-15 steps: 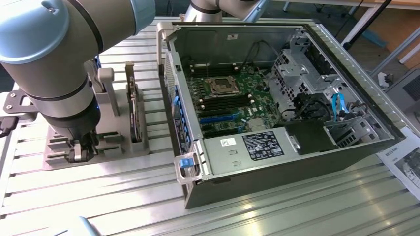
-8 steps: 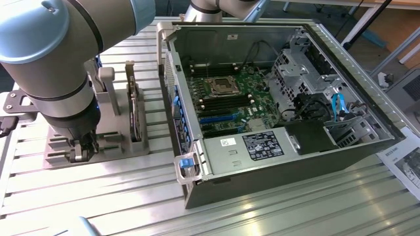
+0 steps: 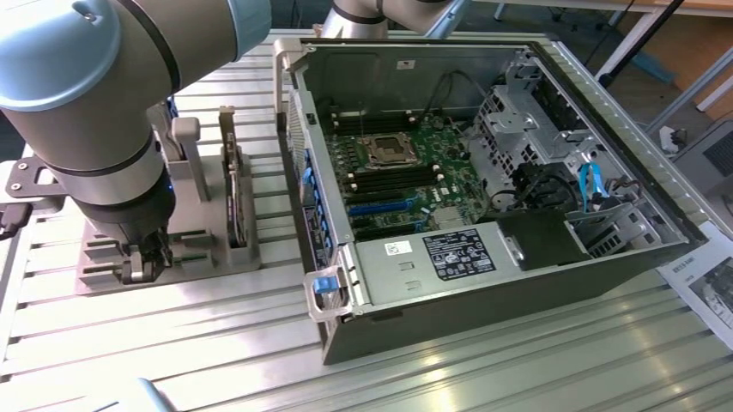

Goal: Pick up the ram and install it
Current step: 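Pick up the ram and move it above insertion slot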

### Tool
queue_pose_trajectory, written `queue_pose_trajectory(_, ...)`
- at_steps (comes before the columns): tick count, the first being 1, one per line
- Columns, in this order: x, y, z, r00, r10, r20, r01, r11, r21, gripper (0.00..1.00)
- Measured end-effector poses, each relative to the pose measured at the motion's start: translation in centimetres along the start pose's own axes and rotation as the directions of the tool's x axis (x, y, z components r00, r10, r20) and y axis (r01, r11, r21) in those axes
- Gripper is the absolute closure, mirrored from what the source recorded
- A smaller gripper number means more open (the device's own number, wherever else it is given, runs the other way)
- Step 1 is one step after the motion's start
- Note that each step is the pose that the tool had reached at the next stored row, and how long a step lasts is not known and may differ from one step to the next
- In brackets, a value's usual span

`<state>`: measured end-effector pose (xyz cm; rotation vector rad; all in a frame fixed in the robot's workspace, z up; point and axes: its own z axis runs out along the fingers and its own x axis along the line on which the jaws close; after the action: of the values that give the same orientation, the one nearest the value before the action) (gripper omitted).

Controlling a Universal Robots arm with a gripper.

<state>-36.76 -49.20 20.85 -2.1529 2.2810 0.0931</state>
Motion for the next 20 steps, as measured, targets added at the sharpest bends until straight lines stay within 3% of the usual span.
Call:
queue_pose_trajectory(10, 0.00, 0.00, 0.00, 0.9991, -0.042, 0.0028, 0.042, 0.9991, -0.0021, 0.88)
queue_pose_trajectory(20, 0.00, 0.00, 0.00, 0.9944, -0.105, 0.0054, 0.106, 0.9944, -0.0049, 0.88)
